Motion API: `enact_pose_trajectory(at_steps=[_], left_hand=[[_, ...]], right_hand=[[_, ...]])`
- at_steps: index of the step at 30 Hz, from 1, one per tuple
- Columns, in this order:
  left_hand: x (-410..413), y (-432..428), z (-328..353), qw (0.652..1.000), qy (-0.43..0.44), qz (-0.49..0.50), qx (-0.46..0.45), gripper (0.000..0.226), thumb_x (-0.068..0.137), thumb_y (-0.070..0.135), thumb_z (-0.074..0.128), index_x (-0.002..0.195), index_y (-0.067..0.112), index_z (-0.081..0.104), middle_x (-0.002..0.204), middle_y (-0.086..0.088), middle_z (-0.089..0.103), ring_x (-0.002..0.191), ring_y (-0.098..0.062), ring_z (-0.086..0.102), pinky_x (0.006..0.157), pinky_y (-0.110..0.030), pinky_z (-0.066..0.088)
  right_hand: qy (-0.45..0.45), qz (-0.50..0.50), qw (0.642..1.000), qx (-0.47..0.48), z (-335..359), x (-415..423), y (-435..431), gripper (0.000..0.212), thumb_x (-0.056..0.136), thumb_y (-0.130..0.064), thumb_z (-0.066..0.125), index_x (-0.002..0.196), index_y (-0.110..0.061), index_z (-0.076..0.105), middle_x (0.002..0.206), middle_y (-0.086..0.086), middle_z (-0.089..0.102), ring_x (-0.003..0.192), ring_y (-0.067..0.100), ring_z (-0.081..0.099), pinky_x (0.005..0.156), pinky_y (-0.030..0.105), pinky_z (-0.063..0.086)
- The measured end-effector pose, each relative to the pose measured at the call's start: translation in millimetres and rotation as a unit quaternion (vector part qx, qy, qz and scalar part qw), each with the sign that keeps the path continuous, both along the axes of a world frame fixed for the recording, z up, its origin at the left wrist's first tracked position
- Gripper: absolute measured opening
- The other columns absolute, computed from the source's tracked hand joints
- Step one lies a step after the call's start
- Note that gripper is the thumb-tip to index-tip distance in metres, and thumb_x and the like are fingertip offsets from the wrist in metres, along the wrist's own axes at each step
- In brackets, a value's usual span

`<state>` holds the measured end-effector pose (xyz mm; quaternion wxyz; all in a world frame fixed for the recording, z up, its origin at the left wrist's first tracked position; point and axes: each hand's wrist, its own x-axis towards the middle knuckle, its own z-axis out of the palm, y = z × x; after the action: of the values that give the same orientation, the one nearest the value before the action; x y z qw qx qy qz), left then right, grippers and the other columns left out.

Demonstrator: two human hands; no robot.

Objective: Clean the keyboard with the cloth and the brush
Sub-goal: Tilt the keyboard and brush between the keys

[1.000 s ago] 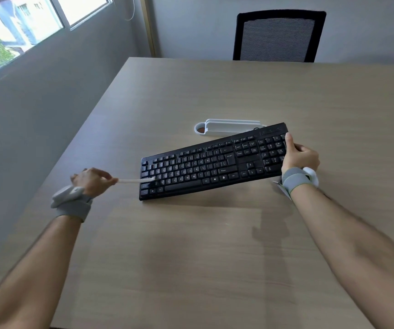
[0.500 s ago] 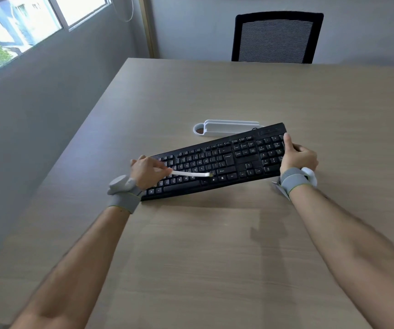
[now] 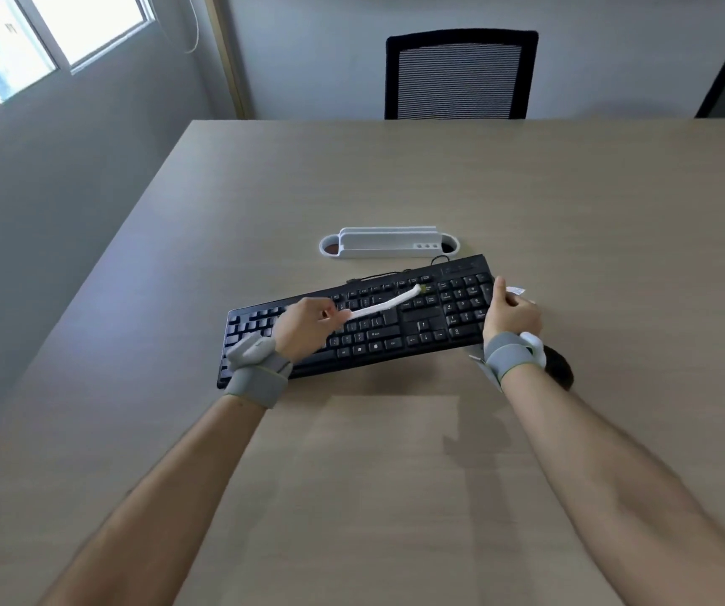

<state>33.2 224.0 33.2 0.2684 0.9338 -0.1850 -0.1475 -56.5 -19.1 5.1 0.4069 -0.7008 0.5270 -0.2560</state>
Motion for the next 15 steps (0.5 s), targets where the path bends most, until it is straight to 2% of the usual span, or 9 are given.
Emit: enact_pose_trajectory(at_steps=[2, 5, 7, 9, 11, 13, 15], left_hand=[[-5.3, -17.1, 3.1, 0.999, -0.024, -0.018, 0.044, 0.034, 0.088, 0.048, 0.049, 0.076, 0.02, 0.064, 0.074, -0.003, 0.061, 0.066, -0.024, 0.056, 0.058, -0.025, 0.036], [-7.6, -26.7, 4.7, 0.993, -0.064, -0.022, 0.099, 0.035, 0.089, 0.048, 0.048, 0.091, 0.021, 0.069, 0.1, -0.005, 0.068, 0.094, -0.029, 0.062, 0.071, -0.028, 0.04], [-10.6, -24.2, 6.4, 0.988, -0.082, -0.015, 0.126, 0.034, 0.09, 0.046, 0.047, 0.094, 0.021, 0.069, 0.107, -0.007, 0.069, 0.098, -0.03, 0.063, 0.075, -0.03, 0.043], [-13.0, -17.5, 6.2, 0.986, -0.078, -0.024, 0.144, 0.034, 0.09, 0.044, 0.047, 0.093, 0.02, 0.07, 0.102, -0.009, 0.07, 0.094, -0.03, 0.063, 0.075, -0.031, 0.045], [-15.1, -10.7, 8.0, 0.986, -0.049, -0.051, 0.154, 0.034, 0.09, 0.044, 0.048, 0.088, 0.019, 0.072, 0.085, -0.006, 0.067, 0.082, -0.026, 0.062, 0.069, -0.029, 0.043], [-15.2, -6.1, 11.3, 0.983, -0.018, -0.077, 0.165, 0.036, 0.089, 0.044, 0.051, 0.076, 0.019, 0.072, 0.062, 0.002, 0.053, 0.062, -0.018, 0.053, 0.061, -0.025, 0.038], [-13.7, -5.5, 13.8, 0.982, -0.014, -0.083, 0.169, 0.036, 0.089, 0.044, 0.05, 0.067, 0.02, 0.067, 0.053, 0.006, 0.043, 0.05, -0.011, 0.042, 0.053, -0.023, 0.034]], right_hand=[[-0.005, -0.004, 1.0, -0.006, -1.9, -0.1, -0.3, 0.056, 0.093, -0.044, 0.046, 0.051, -0.009, 0.044, 0.045, -0.001, 0.037, 0.042, 0.012, 0.031, 0.045, 0.025, 0.022], [-0.016, -0.012, 1.0, 0.003, -3.8, -0.4, -1.7, 0.054, 0.093, -0.043, 0.047, 0.051, -0.009, 0.044, 0.045, -0.001, 0.038, 0.041, 0.011, 0.031, 0.044, 0.023, 0.021], [-0.026, -0.016, 0.999, 0.013, -5.7, -1.1, -1.8, 0.054, 0.093, -0.042, 0.047, 0.047, -0.012, 0.042, 0.045, -0.002, 0.04, 0.042, 0.01, 0.033, 0.047, 0.024, 0.023], [-0.031, -0.018, 0.999, 0.02, -7.5, -2.2, -1.1, 0.056, 0.093, -0.042, 0.047, 0.044, -0.016, 0.038, 0.045, -0.003, 0.04, 0.042, 0.01, 0.033, 0.047, 0.023, 0.024], [-0.027, -0.017, 0.999, 0.035, -9.7, -3.3, -0.8, 0.056, 0.092, -0.043, 0.047, 0.044, -0.017, 0.037, 0.045, -0.001, 0.039, 0.042, 0.011, 0.033, 0.045, 0.023, 0.024], [-0.027, -0.024, 0.998, 0.05, -12.0, -5.0, -1.1, 0.056, 0.092, -0.045, 0.047, 0.044, -0.018, 0.039, 0.046, -0.001, 0.04, 0.043, 0.012, 0.034, 0.046, 0.024, 0.025], [-0.029, -0.027, 0.998, 0.058, -13.5, -6.4, -1.0, 0.056, 0.092, -0.046, 0.047, 0.044, -0.018, 0.041, 0.046, -0.001, 0.041, 0.043, 0.012, 0.035, 0.045, 0.024, 0.025]])
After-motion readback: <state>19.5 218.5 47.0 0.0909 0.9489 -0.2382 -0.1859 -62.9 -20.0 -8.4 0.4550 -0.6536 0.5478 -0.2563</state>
